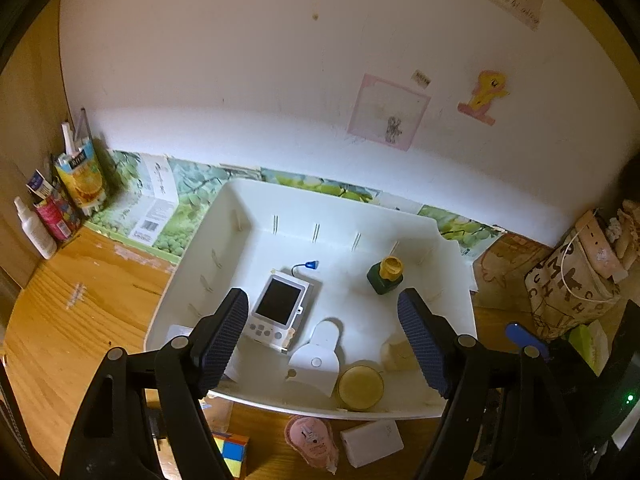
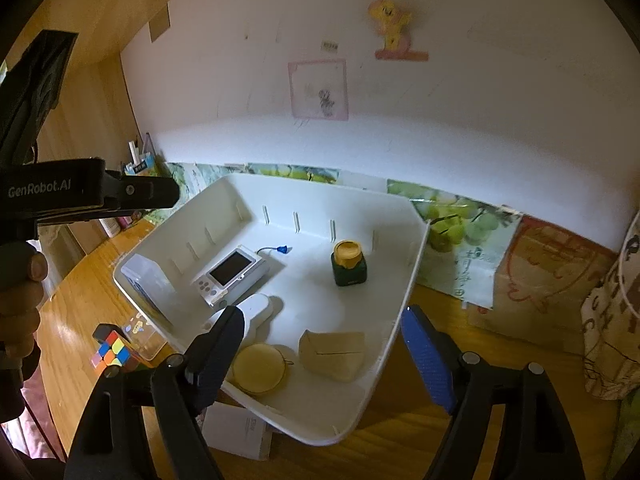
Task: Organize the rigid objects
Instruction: 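Withdraw both grippers from the bin back over the desk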
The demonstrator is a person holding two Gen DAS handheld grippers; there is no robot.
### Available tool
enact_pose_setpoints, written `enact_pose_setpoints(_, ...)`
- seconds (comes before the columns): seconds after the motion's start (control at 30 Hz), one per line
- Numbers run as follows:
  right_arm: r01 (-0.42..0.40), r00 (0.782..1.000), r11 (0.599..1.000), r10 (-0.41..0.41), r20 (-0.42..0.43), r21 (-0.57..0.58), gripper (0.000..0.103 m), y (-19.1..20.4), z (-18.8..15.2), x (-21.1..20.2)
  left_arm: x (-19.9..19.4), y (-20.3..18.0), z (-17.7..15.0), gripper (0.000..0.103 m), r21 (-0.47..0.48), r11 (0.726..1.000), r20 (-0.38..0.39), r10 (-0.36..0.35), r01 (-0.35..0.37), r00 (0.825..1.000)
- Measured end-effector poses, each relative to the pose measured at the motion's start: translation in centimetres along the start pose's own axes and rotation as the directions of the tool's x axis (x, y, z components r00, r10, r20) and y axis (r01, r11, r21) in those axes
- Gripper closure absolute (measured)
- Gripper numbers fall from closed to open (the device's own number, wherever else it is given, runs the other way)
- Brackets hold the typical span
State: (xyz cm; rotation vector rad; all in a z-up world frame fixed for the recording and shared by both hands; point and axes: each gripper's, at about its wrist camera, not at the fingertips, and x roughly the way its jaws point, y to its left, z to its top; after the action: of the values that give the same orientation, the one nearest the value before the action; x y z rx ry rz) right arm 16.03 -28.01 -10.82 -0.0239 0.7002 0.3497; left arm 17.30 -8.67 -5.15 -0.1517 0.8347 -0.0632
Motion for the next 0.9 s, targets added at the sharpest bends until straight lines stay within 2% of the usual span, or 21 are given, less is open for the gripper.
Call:
enact_pose_setpoints(0.37, 0.04, 0.998, 0.999, -0.041, 0.044, 0.006, 0.021, 0.5, -0.6, -3.5, -3.8, 1.1, -0.7, 0.023, -0.008, 1.0, 0.081, 0.029, -0.028, 0.996)
enact_pose_setpoints(0.57, 0.06, 0.997, 0.998, -0.059, 0.055, -0.012, 0.021, 1.7, -1.1, -5.1, -6.6, 2.7, -1.5, 0.023, -0.017, 1.0, 0.136, 0.019, -0.016, 0.99)
enact_pose_setpoints(0.73, 0.075, 0.996, 0.997, -0.075, 0.055, 0.003, 0.021, 2.7, -1.6, -6.3, -7.7, 4.0, -2.2, 0.023, -0.004, 0.999, 0.102, 0.048, -0.048, 0.994)
enact_pose_setpoints(0.9, 0.073, 0.996, 0.997, -0.073, 0.053, 0.012, 0.021, 3.9, -2.3, -7.2, -8.8, 5.6, -3.4, 0.023, -0.009, 0.996, 0.1, 0.093, -0.093, 0.991)
